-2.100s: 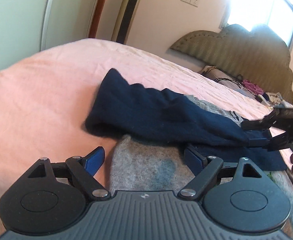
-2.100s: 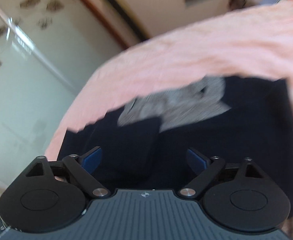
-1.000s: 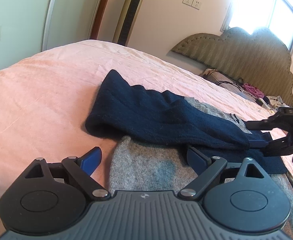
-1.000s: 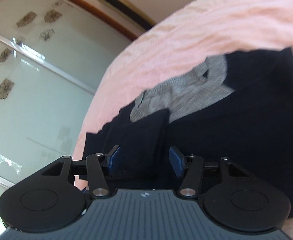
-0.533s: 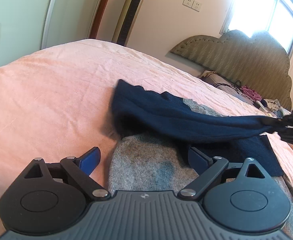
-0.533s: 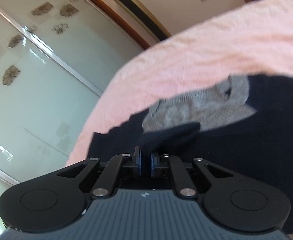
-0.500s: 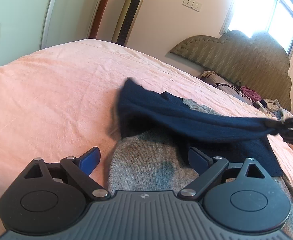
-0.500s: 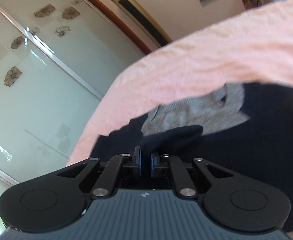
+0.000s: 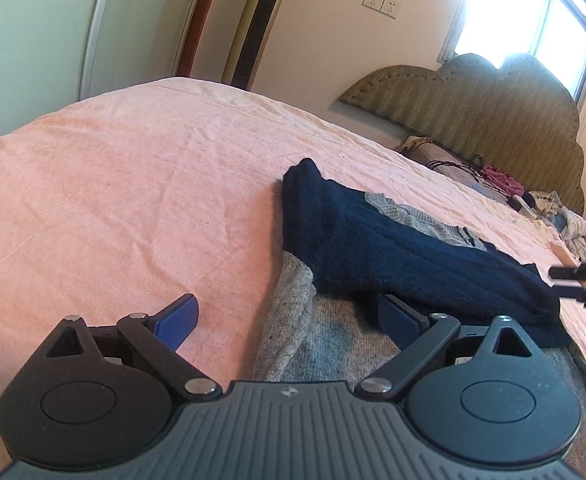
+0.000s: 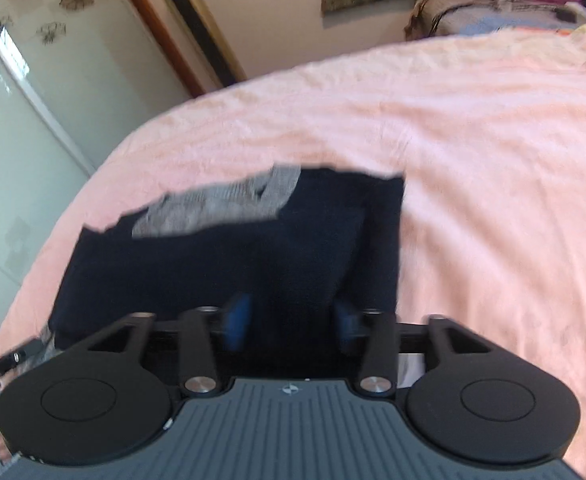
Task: Fold small clothes
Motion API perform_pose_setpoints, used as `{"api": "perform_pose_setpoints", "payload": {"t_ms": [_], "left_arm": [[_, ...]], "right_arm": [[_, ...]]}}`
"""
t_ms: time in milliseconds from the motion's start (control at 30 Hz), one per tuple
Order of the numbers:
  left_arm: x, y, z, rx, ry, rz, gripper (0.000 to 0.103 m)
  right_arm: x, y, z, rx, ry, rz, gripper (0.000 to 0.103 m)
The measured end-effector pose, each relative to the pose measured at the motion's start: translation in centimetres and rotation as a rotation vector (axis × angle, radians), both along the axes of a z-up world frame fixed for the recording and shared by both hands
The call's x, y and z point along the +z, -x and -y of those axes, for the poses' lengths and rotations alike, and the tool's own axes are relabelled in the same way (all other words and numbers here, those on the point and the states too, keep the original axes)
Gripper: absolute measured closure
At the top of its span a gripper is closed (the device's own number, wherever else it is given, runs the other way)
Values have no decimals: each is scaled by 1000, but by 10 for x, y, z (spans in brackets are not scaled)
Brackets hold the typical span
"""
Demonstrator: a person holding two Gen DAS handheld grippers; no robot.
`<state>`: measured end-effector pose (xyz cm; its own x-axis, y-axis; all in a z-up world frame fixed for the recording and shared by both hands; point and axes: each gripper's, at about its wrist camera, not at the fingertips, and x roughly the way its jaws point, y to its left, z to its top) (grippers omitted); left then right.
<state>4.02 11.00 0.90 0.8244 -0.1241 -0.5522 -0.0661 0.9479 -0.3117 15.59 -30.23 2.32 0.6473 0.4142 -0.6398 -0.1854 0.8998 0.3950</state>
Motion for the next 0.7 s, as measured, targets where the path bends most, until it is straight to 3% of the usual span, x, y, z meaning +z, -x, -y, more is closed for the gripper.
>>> {"api": "perform_pose_setpoints", "payload": {"t_ms": [67, 233, 267, 300, 333, 367, 400, 500, 600, 633, 667, 700], "left_arm": [[0, 0, 1, -1, -3, -1, 4], [0, 0, 3, -1, -14, -3, 4], [0, -1, 3, -1, -15, -4, 4], [0, -1, 3, -1, -17, -4, 4], [0, -1, 3, -1, -18, -4, 4], [0, -1, 3, -1, -17, -4, 4], [0, -1, 3, -1, -16, -4, 4], [0, -1, 3, -1, -15, -4, 4], [4, 1, 4, 19, -32, 1, 4], [9, 3, 6, 33, -47, 20, 4], [16, 6, 9, 34, -53, 56, 4], [25, 6, 11, 18, -42, 95, 4]], "right_arm": [[8, -8, 10, -32, -63, 8, 44], [-5, -37, -3, -27, -11, -65, 47], [-12, -42, -9, -22, 11, -88, 52], [-17, -45, -14, -19, 46, -100, 63], [-17, -45, -19, -18, 88, -72, 70], [-15, -45, -22, -5, 97, -58, 87], [-9, -43, -23, -3, 99, -33, 91], [8, -36, -22, -2, 142, 52, 92], [-11, -44, -18, -18, 232, -17, 91], [-13, -40, -16, -26, 221, -17, 90], [-10, -36, -14, -47, 194, -16, 84], [-4, -30, -12, -70, 173, -6, 68]]}}
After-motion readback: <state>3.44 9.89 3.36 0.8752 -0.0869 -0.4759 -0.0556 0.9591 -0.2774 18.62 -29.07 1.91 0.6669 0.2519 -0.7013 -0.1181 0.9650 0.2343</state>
